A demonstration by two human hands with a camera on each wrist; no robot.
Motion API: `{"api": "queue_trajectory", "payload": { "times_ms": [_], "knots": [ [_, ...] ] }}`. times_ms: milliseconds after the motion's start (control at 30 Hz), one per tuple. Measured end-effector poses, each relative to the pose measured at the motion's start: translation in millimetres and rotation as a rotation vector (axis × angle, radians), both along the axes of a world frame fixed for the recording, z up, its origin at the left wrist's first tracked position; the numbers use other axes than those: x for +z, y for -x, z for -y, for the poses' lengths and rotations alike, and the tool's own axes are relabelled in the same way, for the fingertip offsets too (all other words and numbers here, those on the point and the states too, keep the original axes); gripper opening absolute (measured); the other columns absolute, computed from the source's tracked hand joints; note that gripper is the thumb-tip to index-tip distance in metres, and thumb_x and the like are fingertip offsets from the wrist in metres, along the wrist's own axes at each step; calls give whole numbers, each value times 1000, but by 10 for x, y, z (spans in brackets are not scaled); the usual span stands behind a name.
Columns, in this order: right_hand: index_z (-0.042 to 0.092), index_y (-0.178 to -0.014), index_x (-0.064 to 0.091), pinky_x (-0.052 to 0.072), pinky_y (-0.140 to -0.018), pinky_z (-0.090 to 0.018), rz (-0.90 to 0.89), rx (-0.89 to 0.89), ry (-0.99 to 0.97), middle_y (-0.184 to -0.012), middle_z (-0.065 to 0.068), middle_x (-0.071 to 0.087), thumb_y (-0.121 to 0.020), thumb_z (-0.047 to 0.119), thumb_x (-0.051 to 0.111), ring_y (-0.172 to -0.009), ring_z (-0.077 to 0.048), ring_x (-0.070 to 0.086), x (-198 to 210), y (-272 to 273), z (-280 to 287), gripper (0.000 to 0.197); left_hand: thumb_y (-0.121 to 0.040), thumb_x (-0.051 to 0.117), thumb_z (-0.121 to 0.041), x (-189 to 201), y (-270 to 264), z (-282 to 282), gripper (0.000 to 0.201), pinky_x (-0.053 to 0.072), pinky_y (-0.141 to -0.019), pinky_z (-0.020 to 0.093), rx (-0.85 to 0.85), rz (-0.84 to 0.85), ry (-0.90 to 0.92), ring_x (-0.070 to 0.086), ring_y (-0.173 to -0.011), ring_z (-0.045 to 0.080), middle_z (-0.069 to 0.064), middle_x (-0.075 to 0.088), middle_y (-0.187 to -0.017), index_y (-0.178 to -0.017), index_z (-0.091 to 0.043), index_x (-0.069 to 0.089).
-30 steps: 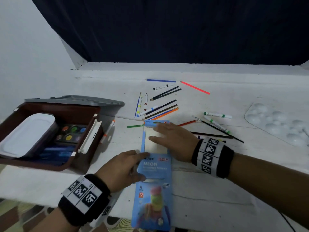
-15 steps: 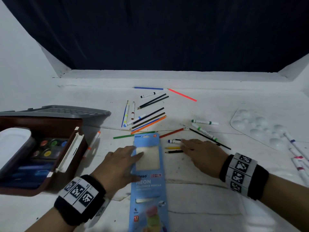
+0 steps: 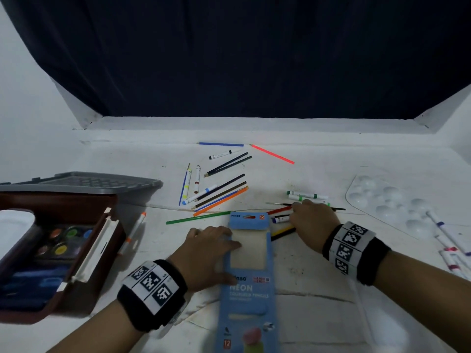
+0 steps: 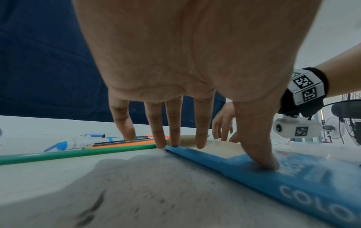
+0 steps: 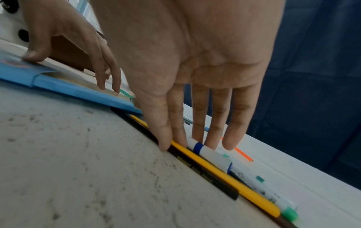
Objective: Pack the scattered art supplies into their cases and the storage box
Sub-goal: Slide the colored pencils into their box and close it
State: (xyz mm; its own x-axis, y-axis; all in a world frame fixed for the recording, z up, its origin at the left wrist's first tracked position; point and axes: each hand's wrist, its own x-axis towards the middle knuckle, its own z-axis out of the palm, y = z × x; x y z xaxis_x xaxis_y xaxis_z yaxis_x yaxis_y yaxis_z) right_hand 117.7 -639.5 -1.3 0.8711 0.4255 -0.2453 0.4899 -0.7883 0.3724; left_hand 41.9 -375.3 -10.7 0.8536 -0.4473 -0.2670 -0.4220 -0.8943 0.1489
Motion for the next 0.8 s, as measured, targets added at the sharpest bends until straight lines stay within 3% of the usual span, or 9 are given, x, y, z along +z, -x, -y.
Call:
{"api": "queue_trajectory", "payload": {
  "times_ms": [67,167,267,333,400,433,500,600,800],
  "knots": [
    [16,-104,63,43,-69,-34,-11,-11,-21,-117,-6,54,-91,6,49,-106,-27,54,-32,-48,82,22,-79,55,-74,20,-104,58,72,25,-110,38,4,-3,50,37,-131,10,-12,36,-142,-142,-43,39],
    [17,-104,67,50,-72,-36,39,40,-117,-115,-7,58,-83,7,60,-98,-29,59,-20,-58,162,24,-88,59,-57,84,-372,151,47,41,-100,36,74,50,232,52,-112,12,-10,47,-123,-131,-40,52],
    [22,-80,71,48,-48,-31,105,132,-131,-83,-5,64,-42,9,87,-66,-25,63,-17,-59,196,43,-93,59,-41,164,-742,290,24,50,-84,35,106,126,343,55,-87,12,-9,48,-104,-115,-32,58],
    [25,-75,70,44,-44,-28,77,152,-131,-73,-1,62,-34,12,91,-60,-22,61,-110,-82,209,47,-94,57,-41,185,-992,436,21,50,-83,34,92,122,307,54,-85,11,-9,48,-98,-110,-28,59],
    [24,-83,72,48,-49,-33,89,195,-117,-80,-1,64,-43,17,91,-67,-23,63,-65,-41,138,44,-94,55,-43,168,-1198,612,23,48,-85,34,55,94,191,57,-93,16,-5,53,-103,-108,-27,60],
    [21,-98,71,51,-60,-39,46,179,-110,-93,-5,65,-59,17,86,-79,-26,65,-41,-23,116,41,-94,54,-44,159,-1271,702,23,45,-85,33,38,74,133,57,-97,18,-3,56,-105,-107,-26,61],
    [15,-129,54,45,-85,-46,10,122,-96,-124,-12,56,-89,11,59,-110,-33,56,-39,-20,134,40,-93,56,-44,137,-1369,852,24,41,-83,32,4,35,62,57,-100,20,-2,59,-107,-104,-24,63],
    [13,-136,45,39,-96,-47,-14,83,-93,-132,-13,50,-95,9,48,-120,-34,49,-51,-32,204,41,-88,64,-44,106,-1476,985,26,48,-84,33,-36,-24,19,59,-97,22,0,63,-104,-100,-20,65],
    [10,-131,50,43,-94,-43,-25,-64,-126,-133,-13,49,-97,13,44,-120,-32,48,-43,-73,428,34,-81,76,-35,33,-1706,1084,21,56,-84,37,-51,-126,15,65,-92,24,5,70,-101,-93,-19,68]
  ]
}}
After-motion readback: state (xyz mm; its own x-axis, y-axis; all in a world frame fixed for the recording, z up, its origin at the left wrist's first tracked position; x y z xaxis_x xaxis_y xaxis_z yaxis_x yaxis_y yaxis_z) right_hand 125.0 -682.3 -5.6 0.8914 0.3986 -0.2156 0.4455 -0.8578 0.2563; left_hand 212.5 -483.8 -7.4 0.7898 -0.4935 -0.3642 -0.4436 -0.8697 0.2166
